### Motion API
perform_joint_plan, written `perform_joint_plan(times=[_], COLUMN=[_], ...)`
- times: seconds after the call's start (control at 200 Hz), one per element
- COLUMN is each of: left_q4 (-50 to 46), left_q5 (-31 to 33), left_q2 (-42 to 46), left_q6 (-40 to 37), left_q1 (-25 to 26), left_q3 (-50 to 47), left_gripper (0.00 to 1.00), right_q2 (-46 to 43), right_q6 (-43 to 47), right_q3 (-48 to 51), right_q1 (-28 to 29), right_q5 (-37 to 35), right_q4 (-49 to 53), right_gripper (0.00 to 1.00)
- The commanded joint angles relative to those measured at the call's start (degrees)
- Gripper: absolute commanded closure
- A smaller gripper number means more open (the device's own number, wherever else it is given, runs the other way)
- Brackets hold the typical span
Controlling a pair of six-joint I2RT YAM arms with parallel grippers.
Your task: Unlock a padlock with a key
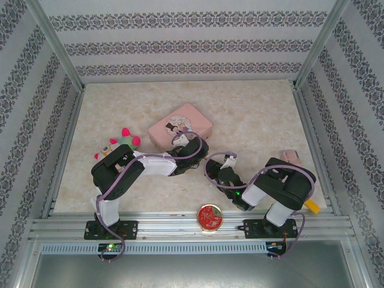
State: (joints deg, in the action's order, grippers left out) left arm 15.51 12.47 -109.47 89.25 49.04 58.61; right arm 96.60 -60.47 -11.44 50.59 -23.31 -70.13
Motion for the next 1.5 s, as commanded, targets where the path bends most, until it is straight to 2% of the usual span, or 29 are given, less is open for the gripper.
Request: perform_joint_plan(times=[0.0,0.26,0.61,0.8,1.064,1.199,1.354,1.499], left_q4=[4.7,4.0,2.5,2.2,2.0,1.9,1.8,2.3], left_q5=[-8.1,-7.1,-7.2,-7.5,-7.9,-8.5,-9.3,-9.2], left_q2=[-3.0,-2.3,-2.4,-2.4,-2.4,-2.9,-3.4,-3.1], left_q6=[9.5,7.9,6.1,5.8,5.3,5.1,5.0,5.6], left_q1=[-0.2,-0.5,-0.7,-0.7,-0.9,-0.9,-0.9,-0.8], left_q3=[-2.3,-3.1,-2.4,-2.4,-1.8,-1.2,-0.6,-1.1], left_gripper=[1.0,1.0,1.0,1.0,1.0,1.0,1.0,1.0], right_q2=[1.2,-1.5,-12.2,-21.3,-39.0,-47.0,-51.0,-50.1], right_q6=[-1.5,-2.4,-1.9,0.2,3.6,4.4,4.5,3.4], right_q3=[-0.6,3.5,6.3,6.0,5.2,5.5,5.9,5.2], right_q1=[-1.1,-3.7,-4.7,-4.7,-4.8,-5.6,-6.8,-7.4], right_q5=[3.2,7.3,9.7,8.9,3.8,1.6,1.6,2.1], right_q4=[-7.7,-6.8,-0.7,8.4,30.0,37.2,40.8,43.7], right_gripper=[1.0,1.0,1.0,1.0,1.0,1.0,1.0,1.0])
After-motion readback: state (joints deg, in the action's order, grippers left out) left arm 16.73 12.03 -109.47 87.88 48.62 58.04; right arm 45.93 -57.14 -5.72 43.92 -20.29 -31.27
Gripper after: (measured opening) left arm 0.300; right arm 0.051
